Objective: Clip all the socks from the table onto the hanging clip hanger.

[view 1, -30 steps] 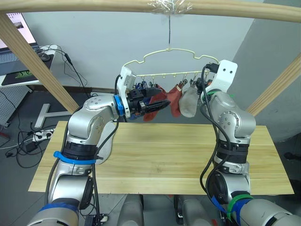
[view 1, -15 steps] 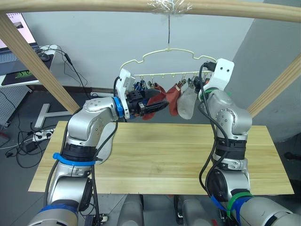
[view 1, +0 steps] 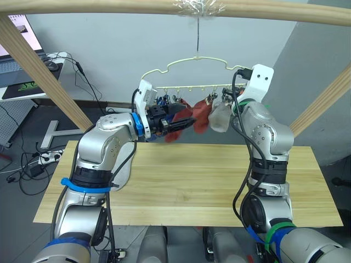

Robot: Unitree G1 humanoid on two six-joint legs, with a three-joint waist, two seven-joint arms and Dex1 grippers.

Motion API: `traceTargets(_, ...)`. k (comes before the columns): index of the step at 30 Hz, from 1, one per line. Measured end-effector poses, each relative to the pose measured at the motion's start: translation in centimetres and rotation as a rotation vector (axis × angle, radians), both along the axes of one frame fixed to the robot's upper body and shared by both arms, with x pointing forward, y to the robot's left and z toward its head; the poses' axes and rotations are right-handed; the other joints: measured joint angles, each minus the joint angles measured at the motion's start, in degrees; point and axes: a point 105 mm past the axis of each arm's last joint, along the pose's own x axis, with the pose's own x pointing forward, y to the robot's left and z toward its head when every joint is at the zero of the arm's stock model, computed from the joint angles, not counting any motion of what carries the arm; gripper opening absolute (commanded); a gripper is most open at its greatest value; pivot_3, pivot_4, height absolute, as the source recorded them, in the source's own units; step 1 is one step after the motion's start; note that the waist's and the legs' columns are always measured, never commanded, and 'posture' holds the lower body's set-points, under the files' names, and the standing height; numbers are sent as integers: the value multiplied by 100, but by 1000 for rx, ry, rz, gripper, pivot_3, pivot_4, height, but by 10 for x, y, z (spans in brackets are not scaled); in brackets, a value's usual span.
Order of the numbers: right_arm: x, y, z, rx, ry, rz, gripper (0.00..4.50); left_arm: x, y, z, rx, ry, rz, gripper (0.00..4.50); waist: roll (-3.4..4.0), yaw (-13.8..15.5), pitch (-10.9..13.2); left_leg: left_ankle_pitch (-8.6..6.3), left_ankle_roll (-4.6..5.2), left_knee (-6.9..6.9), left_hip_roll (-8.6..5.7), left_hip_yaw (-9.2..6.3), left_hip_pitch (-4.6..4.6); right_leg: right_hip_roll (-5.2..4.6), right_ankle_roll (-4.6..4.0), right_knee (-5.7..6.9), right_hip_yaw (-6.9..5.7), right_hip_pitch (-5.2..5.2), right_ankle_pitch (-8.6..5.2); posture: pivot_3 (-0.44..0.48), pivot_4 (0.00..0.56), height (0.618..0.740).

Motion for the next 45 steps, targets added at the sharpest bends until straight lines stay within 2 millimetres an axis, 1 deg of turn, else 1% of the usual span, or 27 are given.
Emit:
traceTargets(3,0,-3,1,-7,-3,-7,15,3,4,-6,15,12,34,3478,0,0,0,0,0,0,0,0,0,0,0,0,1,0,0,156,212,740)
traceTargets(6,0,-6,2,-27,-4,-11,15,7,16,-24,50,56,88,3478,0,-3,0,0,0,-2,0,0,1,0,0,1,0,-1,0,152,210,740)
traceTargets(9,-1,-14,5,-67,-3,-16,15,7,24,-39,67,99,118,3478,0,-1,0,0,0,-2,0,1,0,0,0,-2,1,0,0,148,210,740)
traceTargets(14,-6,-20,6,-103,2,-20,15,11,43,-55,136,111,208,3478,0,4,0,0,0,-2,0,1,0,-1,0,-4,1,0,0,140,214,740)
traceTargets(16,-9,-20,5,-109,9,-11,15,13,57,-70,190,136,264,3478,0,0,0,0,0,-3,0,1,1,0,0,-3,1,-1,0,140,214,740)
traceTargets(17,-10,-20,5,-117,15,-4,0,15,66,-78,222,149,300,3816,0,-1,0,0,0,-4,0,1,1,0,0,-2,1,-1,0,144,215,740)
traceTargets(19,-11,-20,4,-142,26,3,0,18,83,-95,277,174,365,4300,0,-1,0,0,0,-4,0,1,1,0,0,-2,1,-1,0,144,215,740)
traceTargets(20,-12,-20,4,-149,29,7,0,19,90,-101,300,184,391,4459,0,4,0,0,0,-4,0,1,0,-1,0,-3,1,-1,0,146,216,740)
traceTargets(23,-14,-17,2,-169,46,28,0,20,111,-114,385,175,452,4459,0,14,0,0,0,-4,0,1,0,-1,0,-6,0,-1,0,144,217,740)
traceTargets(24,-14,-17,1,-173,51,30,0,21,119,-117,415,170,470,4459,0,17,0,0,0,-6,0,1,0,-1,0,-7,1,-1,0,144,217,740)
traceTargets(26,-15,-18,1,-177,55,30,0,21,127,-122,453,168,488,4459,0,28,0,0,0,-8,0,1,0,-1,0,-9,0,-1,0,144,217,740)
traceTargets(31,-17,-18,1,-181,61,31,0,22,139,-131,497,173,530,4459,0,32,0,0,0,-11,0,2,-2,-2,0,-14,0,-1,0,140,216,740)
traceTargets(35,-18,-18,1,-181,63,30,0,23,153,-141,531,180,584,4459,0,30,0,0,0,-13,1,2,-1,-2,0,-15,-1,-2,0,134,217,740)
traceTargets(40,-19,-18,0,-181,70,31,0,29,173,-151,548,213,671,4459,0,34,0,0,0,-14,0,3,-2,-2,0,-17,-2,-1,0,126,221,740)
traceTargets(45,-20,-20,2,-177,68,27,0,36,194,-154,519,259,771,4459,0,35,0,0,0,-15,0,2,-2,-2,0,-19,-3,-1,0,115,224,740)
